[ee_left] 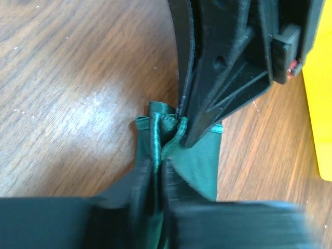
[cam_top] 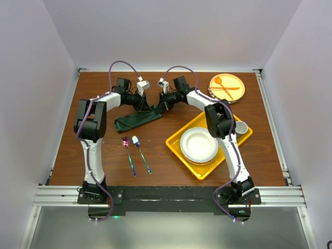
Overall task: Fold the napkin into a case and place the utensils inside
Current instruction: Fold the 2/3-rectangle-folded napkin at the center of the board.
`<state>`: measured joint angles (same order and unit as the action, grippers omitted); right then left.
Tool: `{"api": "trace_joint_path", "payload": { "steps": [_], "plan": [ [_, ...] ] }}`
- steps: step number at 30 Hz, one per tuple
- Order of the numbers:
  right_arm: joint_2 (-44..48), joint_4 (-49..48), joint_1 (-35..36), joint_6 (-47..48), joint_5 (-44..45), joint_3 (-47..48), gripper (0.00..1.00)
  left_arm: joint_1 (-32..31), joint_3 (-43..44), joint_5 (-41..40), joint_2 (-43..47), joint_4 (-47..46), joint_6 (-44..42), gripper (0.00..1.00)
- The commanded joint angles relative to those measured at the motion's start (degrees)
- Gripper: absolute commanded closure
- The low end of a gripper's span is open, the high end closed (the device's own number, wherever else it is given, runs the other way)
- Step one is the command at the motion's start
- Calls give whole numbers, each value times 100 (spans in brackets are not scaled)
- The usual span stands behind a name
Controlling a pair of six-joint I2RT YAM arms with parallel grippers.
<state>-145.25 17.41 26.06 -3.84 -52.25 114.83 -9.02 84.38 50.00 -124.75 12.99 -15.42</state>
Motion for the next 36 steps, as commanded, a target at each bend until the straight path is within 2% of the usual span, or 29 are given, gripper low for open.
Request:
{"api": "trace_joint_path", "payload": {
  "steps": [1, 3, 4, 7, 8, 17, 24, 32, 36],
  "plan": [
    [208, -98, -22, -38, 22, -22, 96, 31, 333, 370, 21, 343, 21, 99],
    [155, -19, -23, -56, 144, 40, 81, 40, 351, 397, 56, 405, 135, 100],
    [146, 17, -31, -99, 206, 49, 69, 49, 351, 458, 82, 527, 214, 100],
    [111, 104, -22, -144, 391, 84, 56, 75, 369, 528, 47, 896, 373, 100],
    [102, 131, -22, -135, 443, 93, 55, 93, 351, 555, 30, 967, 425, 100],
    [111, 386, 74, 5, 751, -21, 53, 198, -202, 669, 223, 880, 944, 100],
    [129, 491, 118, 49, 1006, -101, 55, 260, -256, 371, 136, 1028, 1068, 100],
    [242, 641, 206, -29, 1551, -346, 60, 313, 605, -402, -471, 1811, 269, 100],
    [269, 650, 224, -205, 1867, -443, 60, 339, 1596, -824, -1076, 2488, -312, 100]
  ]
}}
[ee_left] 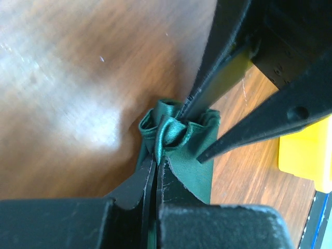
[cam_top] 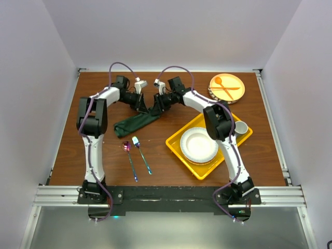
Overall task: Fold the napkin into a case and place the utensils inside
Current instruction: Fold the 2/3-rectangle-folded napkin at the center of the board, then pick up the smaller rectangle-folded napkin from the center of the board.
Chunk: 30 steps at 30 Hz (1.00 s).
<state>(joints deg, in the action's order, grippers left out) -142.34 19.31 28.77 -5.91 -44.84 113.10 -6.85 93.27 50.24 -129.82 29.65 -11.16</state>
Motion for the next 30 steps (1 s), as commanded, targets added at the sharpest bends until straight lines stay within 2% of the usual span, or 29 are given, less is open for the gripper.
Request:
{"api": "trace_joint_path", "payload": {
  "steps": [1, 6, 10, 15, 20, 23, 27, 30],
  "plan": [
    [-22, 477, -47, -32, 1214, -271, 60, 131, 831, -884, -623, 875, -800, 100],
    [83, 565, -65, -314, 1399, -288, 59, 140, 1464, -754, -817, 1060, -1169, 100],
    [145, 424, -47, -595, 1451, -394, 59, 140, 1457, -340, -563, 1253, -1231, 100],
    [49, 512, -39, -797, 1548, -315, 56, 140, 1027, 232, -220, 1702, -880, 100],
    [-30, 565, -39, -885, 1627, -288, 54, 149, 122, 399, 141, 1175, -344, 100],
    [-22, 591, -21, -877, 1671, -297, 54, 158, -89, 600, 237, 991, -124, 100],
    [-13, 600, -3, -841, 1759, -341, 54, 149, -135, 251, 335, 551, 88, 100],
    [5, 697, -12, -824, 1864, -332, 54, 149, 488, -233, -16, 928, -254, 100]
  ]
}}
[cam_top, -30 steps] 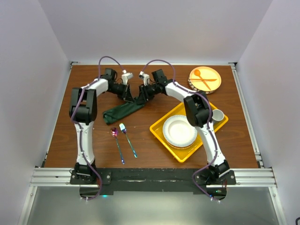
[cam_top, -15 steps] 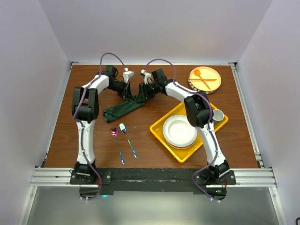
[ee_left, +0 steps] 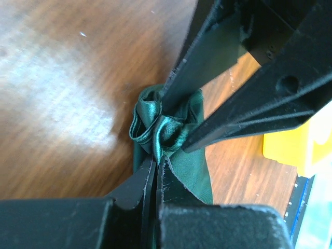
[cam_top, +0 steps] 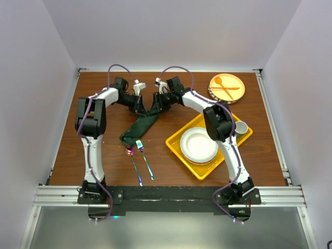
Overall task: Fold the napkin into a case and place the utensils inside
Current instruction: Pick up the smaller rectangle-folded napkin from the center of the board.
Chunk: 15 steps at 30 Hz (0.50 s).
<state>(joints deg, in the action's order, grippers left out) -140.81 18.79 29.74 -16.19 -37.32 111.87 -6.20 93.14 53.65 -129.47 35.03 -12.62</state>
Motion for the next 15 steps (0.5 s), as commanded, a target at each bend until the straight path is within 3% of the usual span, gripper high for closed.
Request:
{"api": "trace_joint_path", "payload": {
  "steps": [1, 8, 11, 15],
  "plan": [
    [-139, 784, -108, 230, 1183, -210, 54, 84, 825, -705, -235, 530, -274, 100],
    [168, 794, -275, 28, 1070, -473, 53, 92, 2092, -1313, -781, 891, -873, 100],
    [318, 565, -284, -130, 833, -684, 53, 84, 2384, -1015, -791, 1138, -1040, 100],
    [230, 600, -284, -280, 867, -632, 51, 57, 2086, -470, -536, 1252, -909, 100]
  ]
}}
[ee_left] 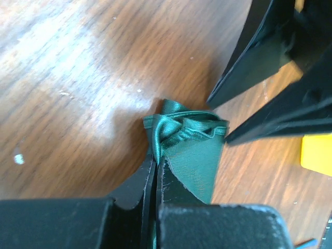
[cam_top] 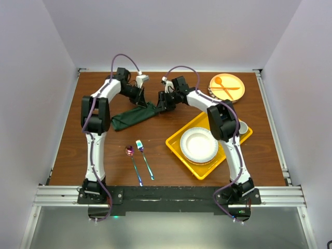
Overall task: Fold the napkin into a case and place the utensils inside
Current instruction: Pick up the smaller rectangle-folded napkin from the center of the board.
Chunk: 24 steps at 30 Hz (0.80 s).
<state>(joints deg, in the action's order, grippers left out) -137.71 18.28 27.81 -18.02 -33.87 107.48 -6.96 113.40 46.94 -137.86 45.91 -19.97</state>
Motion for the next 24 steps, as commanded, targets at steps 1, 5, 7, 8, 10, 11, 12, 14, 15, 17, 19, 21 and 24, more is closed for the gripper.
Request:
{"api": "trace_joint_path", "payload": {
  "steps": [1, 5, 7, 8, 10, 11, 12, 14, 15, 17, 19, 21, 24],
  "plan": [
    [-115, 676, -101, -122, 548, -184, 50, 125, -141, 402, 426, 173, -139, 100],
    [-177, 703, -101, -149, 539, -140, 48, 37, -906, 545, 909, -125, -165, 100],
    [-134, 712, -118, -131, 408, -122, 47, 11, -1346, 448, 1182, -477, -279, 100],
    [-99, 694, -144, -123, 312, -140, 47, -16, -1400, 396, 1218, -513, -323, 100],
    [33, 520, -275, -245, -31, -192, 47, -25, -1435, 316, 1183, -390, -665, 100],
    [155, 457, -346, -315, -119, -219, 47, -59, -1487, 229, 1183, -381, -780, 100],
    [226, 361, -399, -455, -259, -245, 48, -68, -1697, 158, 1252, -494, -998, 100],
    [384, 115, -505, -509, -304, -228, 50, -86, -1979, 9, 1393, -870, -1202, 100],
    [420, 27, -514, -596, -348, -219, 52, -86, -2259, -61, 1542, -995, -1385, 100],
    [421, -255, -496, -746, -436, -193, 57, -86, -2480, -79, 1674, -1381, -1597, 100],
    [359, -421, -461, -1001, -602, -158, 59, -121, -2630, -185, 1815, -1523, -1887, 100],
    [306, -536, -409, -1116, -656, -166, 61, -139, -2665, -237, 1947, -1620, -2274, 100],
    [280, -746, -347, -1256, -893, -175, 62, -148, -2762, -281, 2237, -1743, -2661, 100]
  ]
}}
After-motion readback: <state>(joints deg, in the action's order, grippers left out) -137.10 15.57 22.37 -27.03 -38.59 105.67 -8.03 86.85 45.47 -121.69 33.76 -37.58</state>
